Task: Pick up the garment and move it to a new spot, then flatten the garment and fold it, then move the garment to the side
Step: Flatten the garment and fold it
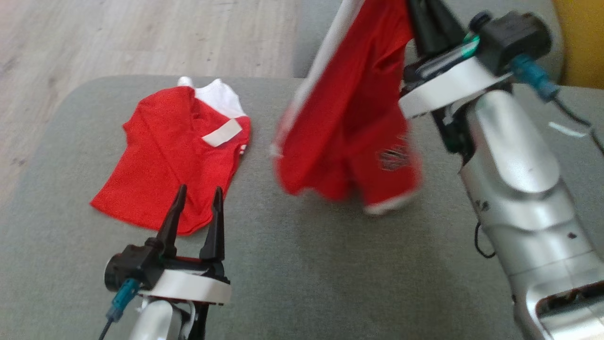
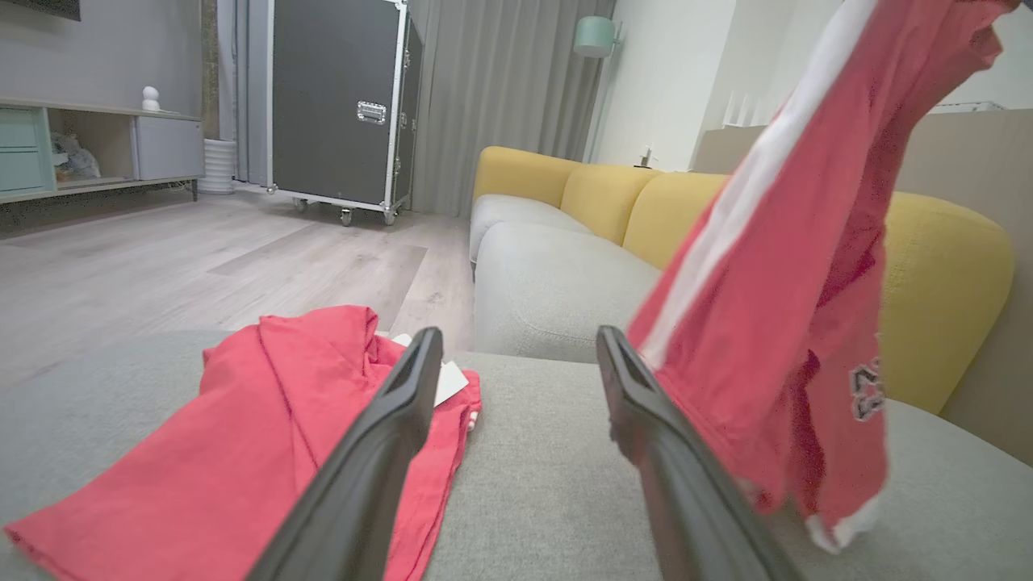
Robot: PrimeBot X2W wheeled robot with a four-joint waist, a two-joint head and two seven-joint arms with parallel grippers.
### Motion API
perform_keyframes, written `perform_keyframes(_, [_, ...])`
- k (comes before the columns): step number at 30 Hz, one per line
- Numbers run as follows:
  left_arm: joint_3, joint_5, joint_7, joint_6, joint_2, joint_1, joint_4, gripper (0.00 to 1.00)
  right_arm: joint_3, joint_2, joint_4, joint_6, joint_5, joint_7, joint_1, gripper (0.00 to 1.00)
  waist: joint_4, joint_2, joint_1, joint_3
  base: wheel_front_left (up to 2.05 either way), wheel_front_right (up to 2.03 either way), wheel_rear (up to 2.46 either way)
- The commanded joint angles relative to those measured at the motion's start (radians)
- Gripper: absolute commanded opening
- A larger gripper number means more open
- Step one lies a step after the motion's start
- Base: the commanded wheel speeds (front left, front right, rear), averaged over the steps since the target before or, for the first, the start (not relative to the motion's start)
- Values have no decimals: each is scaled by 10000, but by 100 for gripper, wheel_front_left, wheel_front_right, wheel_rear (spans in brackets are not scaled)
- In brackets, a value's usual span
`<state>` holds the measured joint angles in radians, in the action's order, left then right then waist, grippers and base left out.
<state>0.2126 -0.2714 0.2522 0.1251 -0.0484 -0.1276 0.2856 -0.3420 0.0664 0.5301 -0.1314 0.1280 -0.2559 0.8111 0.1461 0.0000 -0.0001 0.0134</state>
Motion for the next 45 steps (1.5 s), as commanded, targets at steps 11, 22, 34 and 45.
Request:
perform_keyframes(11, [-30,31,95,54,-18,-809,-544,100,1571,1723,1983,7,441,830,-148,0,-724,0,1,816,0,0,0])
perform_keyframes(22, [241,11,95,55,-18,-1301,-431,100,4182,2335,5172,7,-2380,588,779,100,-532,0,1,1445,0,0,0])
perform_keyframes(34, [122,-140,95,55,-18,-1124,-498,100,5053,311,2367,7,-3581,-53,-722,100,-1351,0,1,783,0,0,0])
perform_keyframes(45, [357,-550,95,55,-18,-1028,-536,100,3686,-155,-1515,7,-1260,-57,-4843,100,-1964,0,1,642,0,0,0])
